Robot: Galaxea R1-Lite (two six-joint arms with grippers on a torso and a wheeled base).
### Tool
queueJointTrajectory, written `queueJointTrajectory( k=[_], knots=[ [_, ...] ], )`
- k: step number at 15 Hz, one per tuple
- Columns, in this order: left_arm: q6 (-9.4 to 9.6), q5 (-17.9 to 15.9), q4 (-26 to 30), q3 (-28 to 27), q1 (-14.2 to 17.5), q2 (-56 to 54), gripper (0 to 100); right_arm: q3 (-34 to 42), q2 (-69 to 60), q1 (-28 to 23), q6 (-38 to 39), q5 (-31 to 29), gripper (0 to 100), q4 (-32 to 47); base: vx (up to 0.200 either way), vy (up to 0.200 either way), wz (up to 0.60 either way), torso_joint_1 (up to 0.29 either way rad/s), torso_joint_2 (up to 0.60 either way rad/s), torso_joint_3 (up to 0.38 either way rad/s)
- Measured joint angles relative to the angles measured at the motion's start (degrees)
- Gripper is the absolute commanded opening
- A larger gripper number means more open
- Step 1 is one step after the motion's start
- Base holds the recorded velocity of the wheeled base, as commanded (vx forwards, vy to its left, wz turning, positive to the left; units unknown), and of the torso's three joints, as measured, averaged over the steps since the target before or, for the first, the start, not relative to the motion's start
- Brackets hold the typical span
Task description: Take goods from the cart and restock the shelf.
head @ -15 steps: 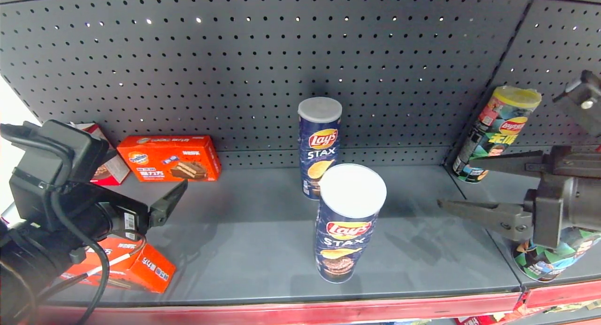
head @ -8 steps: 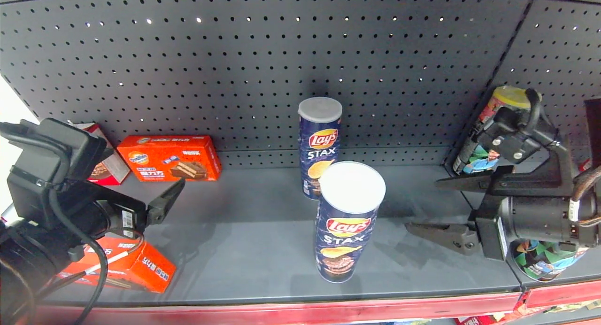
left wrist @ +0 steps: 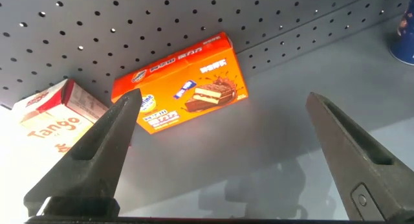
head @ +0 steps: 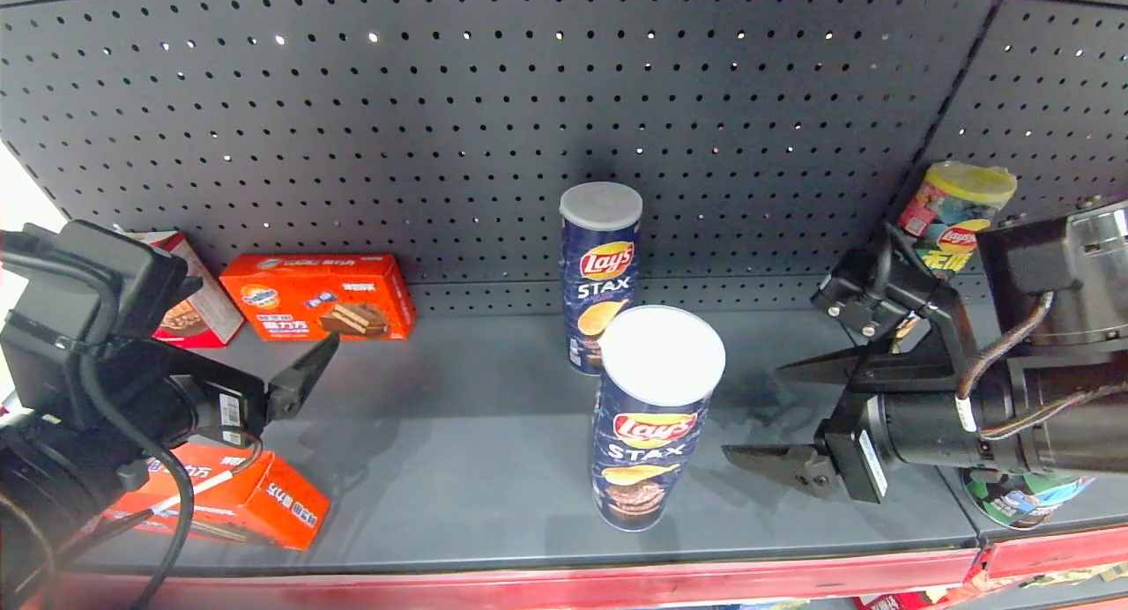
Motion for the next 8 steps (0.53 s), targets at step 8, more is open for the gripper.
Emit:
queueJointTrajectory(
  k=[8],
  knots=[
    [-0.01,0.0,-0.1,0.9,0.0,-0.4,100,-1.2,5.3,1.8,-0.1,0.0,100,-1.4,0.000,0.000,0.00,0.000,0.00,0.000]
  ],
)
